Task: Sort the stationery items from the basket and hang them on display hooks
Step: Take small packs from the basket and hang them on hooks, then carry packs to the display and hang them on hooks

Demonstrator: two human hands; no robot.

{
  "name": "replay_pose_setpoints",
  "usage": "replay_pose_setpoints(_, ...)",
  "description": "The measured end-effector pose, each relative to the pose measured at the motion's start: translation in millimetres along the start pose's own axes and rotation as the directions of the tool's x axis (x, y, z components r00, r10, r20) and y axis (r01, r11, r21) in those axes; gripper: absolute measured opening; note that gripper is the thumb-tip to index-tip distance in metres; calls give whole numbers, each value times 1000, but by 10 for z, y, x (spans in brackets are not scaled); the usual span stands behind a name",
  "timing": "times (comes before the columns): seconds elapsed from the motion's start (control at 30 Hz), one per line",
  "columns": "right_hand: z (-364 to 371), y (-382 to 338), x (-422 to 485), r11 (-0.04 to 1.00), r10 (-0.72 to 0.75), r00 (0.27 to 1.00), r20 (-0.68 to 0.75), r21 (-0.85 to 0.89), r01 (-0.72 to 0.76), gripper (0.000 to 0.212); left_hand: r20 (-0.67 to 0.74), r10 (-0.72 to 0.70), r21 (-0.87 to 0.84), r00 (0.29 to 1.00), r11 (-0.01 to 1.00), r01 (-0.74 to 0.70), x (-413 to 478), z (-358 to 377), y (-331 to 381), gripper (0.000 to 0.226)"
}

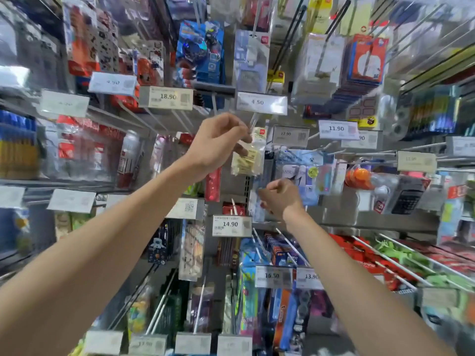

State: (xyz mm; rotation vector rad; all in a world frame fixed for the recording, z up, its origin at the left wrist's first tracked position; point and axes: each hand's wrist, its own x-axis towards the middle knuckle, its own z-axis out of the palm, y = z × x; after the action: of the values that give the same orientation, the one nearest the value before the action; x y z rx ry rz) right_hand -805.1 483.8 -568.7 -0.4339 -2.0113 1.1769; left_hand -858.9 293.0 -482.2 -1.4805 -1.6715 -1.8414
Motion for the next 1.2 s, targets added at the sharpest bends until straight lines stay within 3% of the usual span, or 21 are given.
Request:
replay_pose_setpoints(0.13,-111,186,-185,933,-210,976,63,-284,219,20,161,-107,456,981,890,21,-265,134,-394,5)
replay_pose_setpoints(0.2,-193,311,-245,908,-235,969,77,-339,247,23,229,-157,563,961,826,1,-373,231,-522,9)
replay_pose_setpoints(0.33,-409,502,-269,913,-171,967,187,-340,227,24,424,-290,690,858,717,-98,-381,432,-615,29)
replay_pose_setpoints(0.43,-599,554,-275,888,-68,962,264,-423,179,23,487,-382,748,785,647,-148,-240,543,-584,37)
replay_pose_setpoints(0.53,-806,472,-355,868,34,954,298,-482,120,23,538,-475,769,696,615,-175,-141,655,-505,40)
replay_pose_setpoints(0.63,-1027,203,-450,841,155,930,334,-538,53,48,598,-542,750,590,639,-173,-115,735,-314,45)
replay_pose_setpoints(0.83,-1601,-716,-826,852,383,854,353,-491,-179,52,682,-672,719,289,688,-96,-94,726,398,57)
replay_pose_setpoints(0.9,-1768,-1029,-1047,834,455,823,341,-486,-260,53,711,-669,698,218,709,-103,-138,698,682,58)
replay_pose_setpoints(1.1,-2170,-1807,-1980,771,584,794,170,-422,-477,43,814,-571,580,106,806,-116,-303,838,1546,56)
replay_pose_setpoints(1.2,-2301,-2128,-2582,702,637,769,45,-445,-556,53,878,-478,476,27,866,-151,-555,890,2006,58)
